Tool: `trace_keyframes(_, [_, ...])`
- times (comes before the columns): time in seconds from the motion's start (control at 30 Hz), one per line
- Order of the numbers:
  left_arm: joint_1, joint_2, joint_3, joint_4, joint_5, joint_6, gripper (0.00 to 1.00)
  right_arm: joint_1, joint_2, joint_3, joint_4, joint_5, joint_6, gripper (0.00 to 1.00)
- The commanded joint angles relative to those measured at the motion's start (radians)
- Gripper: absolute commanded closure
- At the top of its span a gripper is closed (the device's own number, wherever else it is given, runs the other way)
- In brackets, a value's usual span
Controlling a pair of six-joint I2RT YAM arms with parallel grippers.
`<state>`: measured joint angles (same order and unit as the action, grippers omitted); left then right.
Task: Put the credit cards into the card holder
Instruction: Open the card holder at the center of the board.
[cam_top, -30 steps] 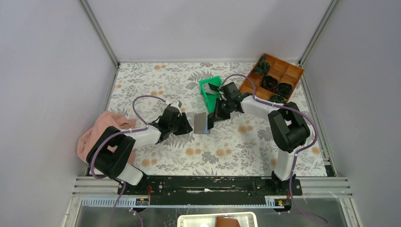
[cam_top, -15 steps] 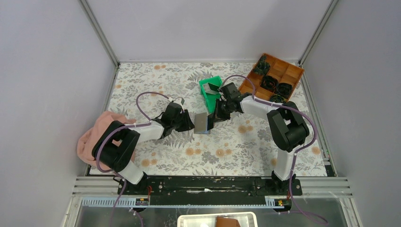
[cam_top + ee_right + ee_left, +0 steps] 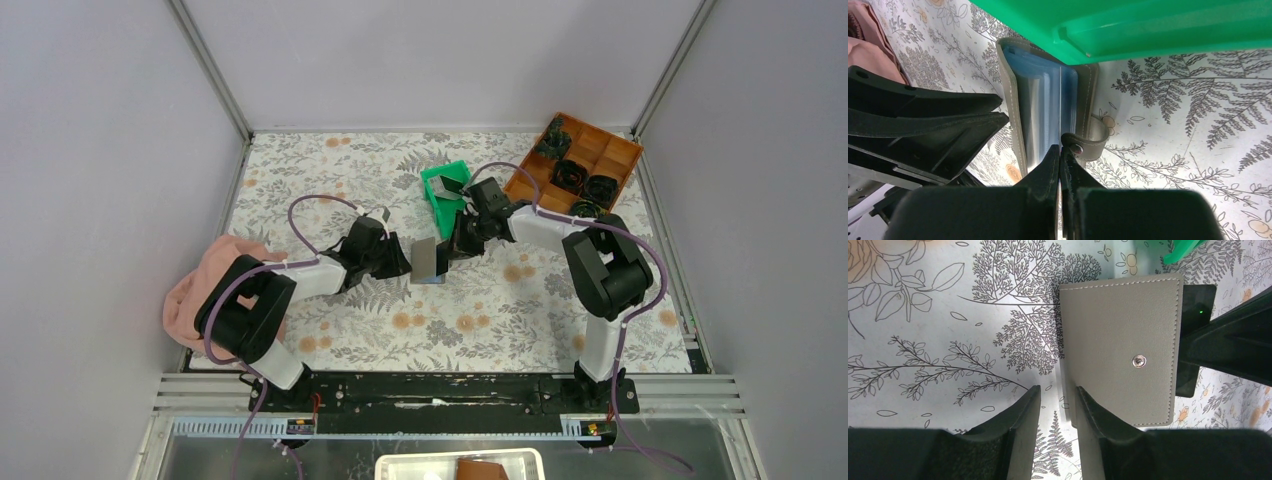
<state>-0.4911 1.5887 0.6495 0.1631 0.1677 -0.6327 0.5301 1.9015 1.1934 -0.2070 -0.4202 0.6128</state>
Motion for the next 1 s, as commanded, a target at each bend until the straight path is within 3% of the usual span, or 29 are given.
trace_keyframes(0.0, [0.000,0.024,-0.023,-0.011,0.035,0.018,0.61,0.000,0.017,-0.036,0.065,-0.049,0.039,1.00])
trace_keyframes(0.6, [-0.012,0.028,-0.044,-0.023,0.056,0.004,0.62,-0.001,-0.012,-0.114,0.288,-0.130,0.128,1.00])
trace_keyframes(0.97, [-0.012,0.053,-0.031,-0.020,0.081,0.016,0.62,0.003,-0.028,-0.064,0.286,-0.151,0.105,1.00])
